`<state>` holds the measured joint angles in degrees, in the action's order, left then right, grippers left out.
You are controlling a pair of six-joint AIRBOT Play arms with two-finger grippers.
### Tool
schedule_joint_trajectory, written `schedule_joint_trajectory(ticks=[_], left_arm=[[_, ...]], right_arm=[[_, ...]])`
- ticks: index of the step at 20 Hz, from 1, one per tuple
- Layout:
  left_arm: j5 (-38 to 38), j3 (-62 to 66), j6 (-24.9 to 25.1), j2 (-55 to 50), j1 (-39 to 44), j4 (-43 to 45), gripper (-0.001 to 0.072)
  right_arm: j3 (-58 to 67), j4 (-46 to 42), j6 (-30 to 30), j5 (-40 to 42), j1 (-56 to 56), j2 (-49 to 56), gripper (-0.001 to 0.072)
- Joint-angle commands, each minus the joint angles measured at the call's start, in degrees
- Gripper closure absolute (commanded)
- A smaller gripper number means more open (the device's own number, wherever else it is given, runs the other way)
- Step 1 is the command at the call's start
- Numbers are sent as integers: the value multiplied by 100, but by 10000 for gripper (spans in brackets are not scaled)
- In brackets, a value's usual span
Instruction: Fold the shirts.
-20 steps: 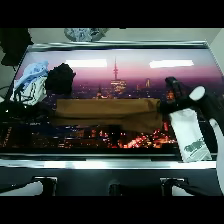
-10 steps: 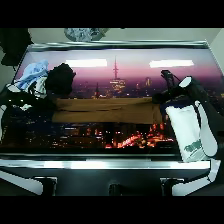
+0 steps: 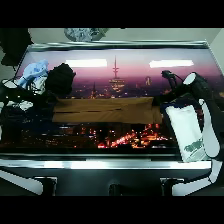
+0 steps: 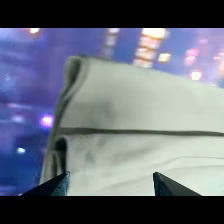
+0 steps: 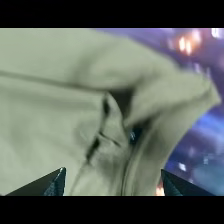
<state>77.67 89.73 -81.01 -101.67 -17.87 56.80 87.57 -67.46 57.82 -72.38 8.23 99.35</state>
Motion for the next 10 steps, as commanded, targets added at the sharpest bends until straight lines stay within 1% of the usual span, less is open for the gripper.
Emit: schedule_joint_trajectory(ticks=[1,2,7,10], left_arm=[[61,59,-2,262,-20,-7,84],[66,59,-4,295,-17,-7,84],[157,57,-2,306,9,-7,85],[160,57,-2,304,9,-7,86]], right_arm=[[20,761,4,-476,389,313,-4],[20,940,4,-529,444,404,-4],[20,935,136,-407,448,745,-5],[20,1097,151,-444,448,879,-5]])
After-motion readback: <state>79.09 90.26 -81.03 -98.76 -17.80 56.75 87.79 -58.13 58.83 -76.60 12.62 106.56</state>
